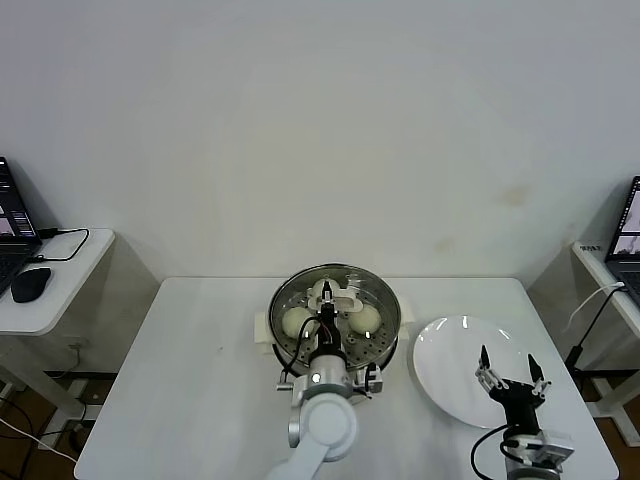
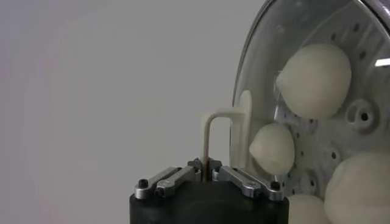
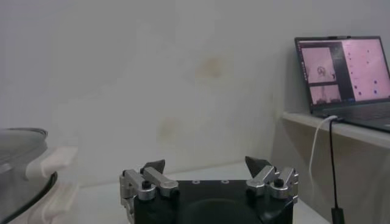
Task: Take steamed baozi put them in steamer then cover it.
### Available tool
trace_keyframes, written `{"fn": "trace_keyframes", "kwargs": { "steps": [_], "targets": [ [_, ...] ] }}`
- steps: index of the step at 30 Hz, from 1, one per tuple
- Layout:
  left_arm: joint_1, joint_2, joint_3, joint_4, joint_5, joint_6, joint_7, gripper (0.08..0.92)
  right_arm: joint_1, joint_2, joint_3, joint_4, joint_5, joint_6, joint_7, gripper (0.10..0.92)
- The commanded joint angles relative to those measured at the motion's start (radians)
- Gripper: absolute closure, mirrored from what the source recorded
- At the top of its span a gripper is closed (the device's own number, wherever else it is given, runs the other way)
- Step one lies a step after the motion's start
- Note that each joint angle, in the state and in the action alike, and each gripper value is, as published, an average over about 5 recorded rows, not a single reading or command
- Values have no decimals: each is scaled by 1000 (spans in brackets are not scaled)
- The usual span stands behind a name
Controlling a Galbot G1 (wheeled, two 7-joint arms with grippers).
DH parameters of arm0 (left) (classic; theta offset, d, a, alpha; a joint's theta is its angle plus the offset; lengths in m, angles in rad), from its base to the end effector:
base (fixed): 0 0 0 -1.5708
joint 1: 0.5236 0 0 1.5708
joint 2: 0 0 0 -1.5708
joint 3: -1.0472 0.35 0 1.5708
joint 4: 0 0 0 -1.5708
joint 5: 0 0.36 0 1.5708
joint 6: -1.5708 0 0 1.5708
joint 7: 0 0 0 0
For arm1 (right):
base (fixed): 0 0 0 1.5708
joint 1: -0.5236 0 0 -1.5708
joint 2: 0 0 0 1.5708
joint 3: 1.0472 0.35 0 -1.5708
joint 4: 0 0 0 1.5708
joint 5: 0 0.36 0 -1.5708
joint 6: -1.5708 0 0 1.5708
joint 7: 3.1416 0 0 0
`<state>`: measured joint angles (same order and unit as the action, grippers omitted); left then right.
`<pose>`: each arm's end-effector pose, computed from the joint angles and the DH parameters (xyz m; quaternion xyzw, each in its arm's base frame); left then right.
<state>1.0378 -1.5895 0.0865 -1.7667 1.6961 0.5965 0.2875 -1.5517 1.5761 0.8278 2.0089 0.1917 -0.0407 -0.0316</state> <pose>0.2920 -0.2075 -0.2734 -0.0174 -0.7162 -0.6975 0.0152 0.1767 -0.0966 -0.3235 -0.1225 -0.9912 -0.0318 0.0397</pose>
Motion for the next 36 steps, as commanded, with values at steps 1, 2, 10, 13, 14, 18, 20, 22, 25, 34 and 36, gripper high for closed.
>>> {"fn": "trace_keyframes", "kwargs": {
  "steps": [1,2,10,13,14,18,20,22,25,34,36],
  "targets": [
    [4,5,3,-7,3,-12,3,866,0,0,1,2,0,1,0,203],
    [5,6,4,-12,2,-15,4,866,0,0,1,2,0,1,0,203],
    [23,25,16,-80,-11,-24,22,709,-1,0,2,0,0,2,0,203],
    [37,34,22,-117,-16,-24,32,623,0,0,1,0,-1,1,0,203],
    [43,38,24,-130,-18,-24,36,597,0,0,1,0,-1,1,0,203],
    [71,59,29,-189,-27,-25,47,484,-1,0,1,2,-1,0,0,203],
    [82,70,30,-218,-35,-26,52,423,-2,0,0,2,-2,-1,0,203],
    [93,80,29,-248,-45,-28,55,363,-4,0,0,2,-2,-1,0,203],
    [111,92,16,-292,-69,-35,53,277,-9,0,-2,2,-3,0,0,203],
    [211,169,-136,-526,-280,-73,-42,178,-26,-32,-43,8,5,-15,-6,203],
    [236,193,-179,-583,-369,-76,-75,177,-32,-51,-57,9,18,-22,-7,203]
  ]
}}
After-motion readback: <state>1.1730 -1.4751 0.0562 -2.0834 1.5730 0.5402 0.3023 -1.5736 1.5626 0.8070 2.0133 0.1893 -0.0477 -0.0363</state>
